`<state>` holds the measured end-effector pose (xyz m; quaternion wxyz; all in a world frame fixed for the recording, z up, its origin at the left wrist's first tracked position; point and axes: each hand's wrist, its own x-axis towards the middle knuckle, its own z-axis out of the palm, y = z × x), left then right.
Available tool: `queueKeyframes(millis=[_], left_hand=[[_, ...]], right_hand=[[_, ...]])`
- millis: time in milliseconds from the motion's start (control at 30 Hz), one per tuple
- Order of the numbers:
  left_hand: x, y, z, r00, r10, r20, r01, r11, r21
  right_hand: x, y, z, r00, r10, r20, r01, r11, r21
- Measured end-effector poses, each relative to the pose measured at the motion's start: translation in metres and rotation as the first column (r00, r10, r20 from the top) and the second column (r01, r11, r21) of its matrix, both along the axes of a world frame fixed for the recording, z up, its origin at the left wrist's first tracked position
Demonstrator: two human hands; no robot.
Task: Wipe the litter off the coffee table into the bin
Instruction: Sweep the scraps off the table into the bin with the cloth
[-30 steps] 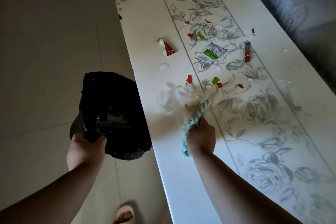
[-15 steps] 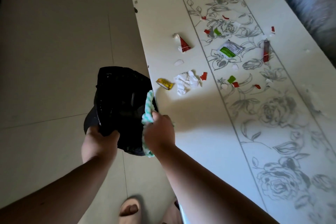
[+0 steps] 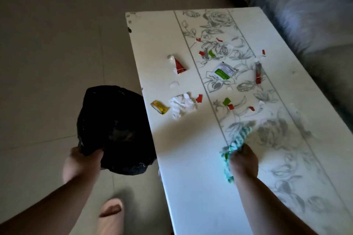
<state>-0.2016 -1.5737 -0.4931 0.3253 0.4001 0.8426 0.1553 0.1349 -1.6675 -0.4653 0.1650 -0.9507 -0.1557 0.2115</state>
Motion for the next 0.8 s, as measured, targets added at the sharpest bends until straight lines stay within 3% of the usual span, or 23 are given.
queueKeyframes(millis=[167,300,400,800], left_hand=[[-0.009,0.015,-0.014,0.999,0.04,-0.017,-0.041,0.998,-0.044],[-0.018,0.03,-0.015,1.0,0.027,0.002,-0.026,0.997,-0.067],[-0.021,0.035,-0.008,0.999,-0.017,0.027,0.019,0.997,-0.08],[-0.026,0.046,0.021,0.985,-0.155,0.07,0.16,0.985,-0.061]], right_hand=[[-0.005,0.039,-0.01,0.999,-0.009,0.053,0.011,0.999,-0.038],[-0.012,0.078,-0.011,0.991,0.089,0.097,-0.086,0.996,-0.037],[-0.026,0.109,-0.009,0.969,0.246,0.028,-0.244,0.968,-0.059],[-0.136,0.145,-0.001,0.849,0.493,-0.191,-0.489,0.869,0.07]])
